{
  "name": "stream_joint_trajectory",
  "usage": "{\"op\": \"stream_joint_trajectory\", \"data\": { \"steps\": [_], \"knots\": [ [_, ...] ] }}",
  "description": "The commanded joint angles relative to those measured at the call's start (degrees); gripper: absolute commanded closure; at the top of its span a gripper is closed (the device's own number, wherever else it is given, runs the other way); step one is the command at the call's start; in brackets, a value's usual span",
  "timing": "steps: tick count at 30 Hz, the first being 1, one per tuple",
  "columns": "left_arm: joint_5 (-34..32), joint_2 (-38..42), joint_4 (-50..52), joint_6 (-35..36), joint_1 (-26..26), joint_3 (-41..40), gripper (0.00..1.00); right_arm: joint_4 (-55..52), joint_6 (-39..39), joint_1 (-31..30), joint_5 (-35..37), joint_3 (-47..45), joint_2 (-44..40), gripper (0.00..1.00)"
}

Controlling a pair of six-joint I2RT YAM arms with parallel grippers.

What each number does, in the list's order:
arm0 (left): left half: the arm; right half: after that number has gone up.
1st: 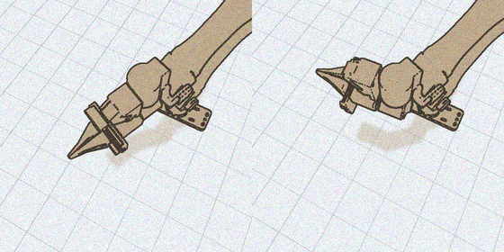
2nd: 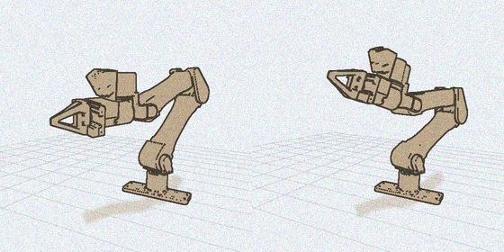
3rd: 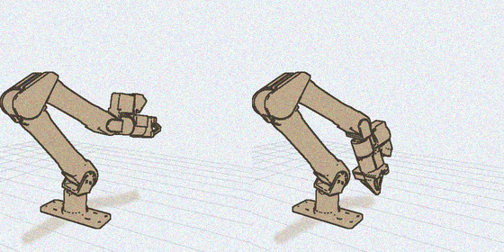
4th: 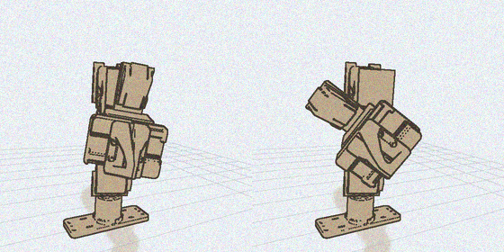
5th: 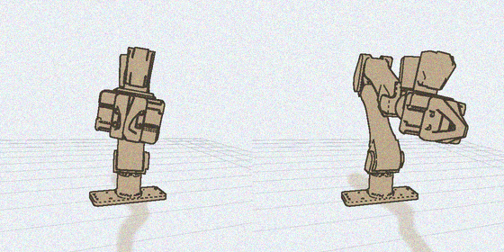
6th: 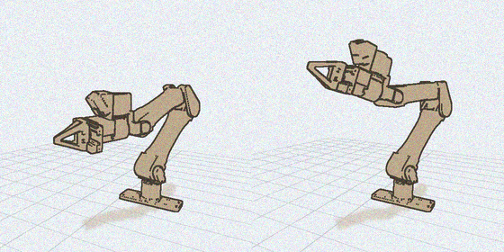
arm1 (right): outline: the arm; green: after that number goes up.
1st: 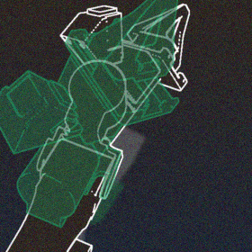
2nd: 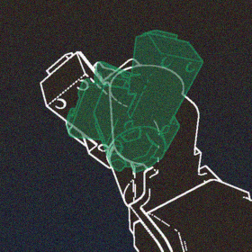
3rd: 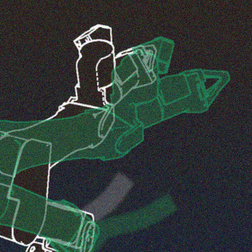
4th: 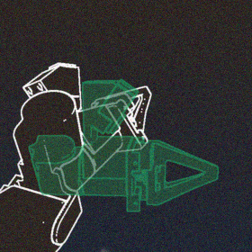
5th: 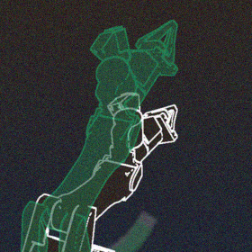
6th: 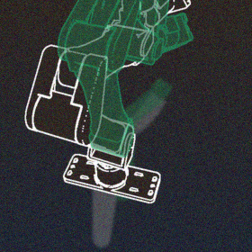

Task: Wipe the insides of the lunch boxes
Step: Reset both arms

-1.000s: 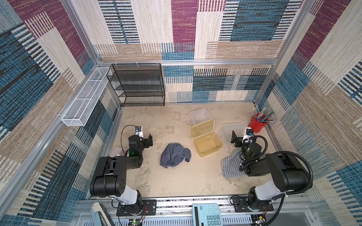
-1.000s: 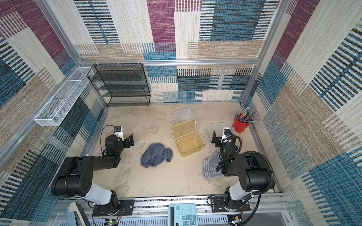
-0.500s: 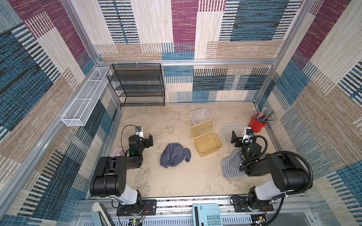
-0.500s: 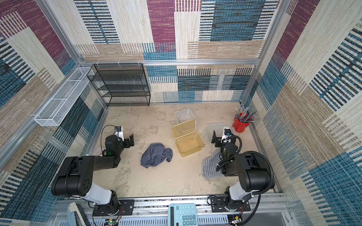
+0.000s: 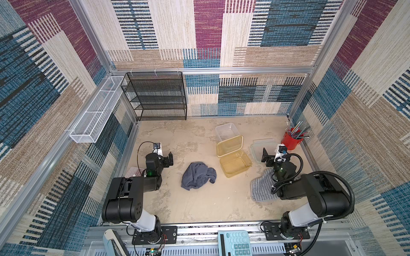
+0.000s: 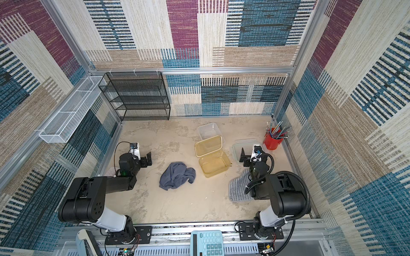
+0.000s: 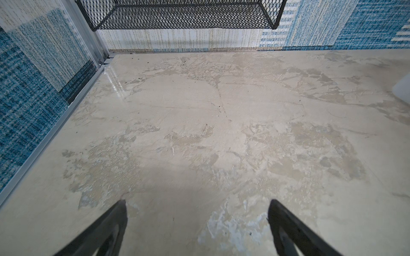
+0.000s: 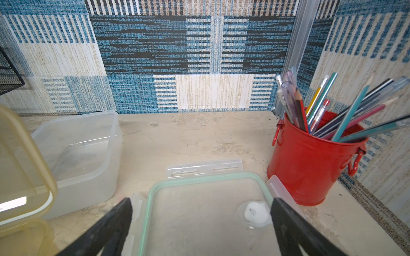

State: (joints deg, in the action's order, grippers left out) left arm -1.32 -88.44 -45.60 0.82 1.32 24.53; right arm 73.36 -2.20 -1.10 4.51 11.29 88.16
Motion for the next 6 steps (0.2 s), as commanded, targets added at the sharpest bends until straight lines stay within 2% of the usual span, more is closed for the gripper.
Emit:
{"op": "stream_joint_trajectory", "data": {
  "steps": [1, 6],
  "knots": [
    [0.27, -0.04, -1.06, -0.46, 0.07, 0.25, 0.01, 1.52, 0.63, 0.05, -0.47, 0.14, -0.05, 0.02],
    [0.27, -0.06, -1.06, -0.43, 0.0, 0.25, 0.01, 1.5, 0.63, 0.04, -0.51, 0.15, -0.08, 0.02]
  ]
}}
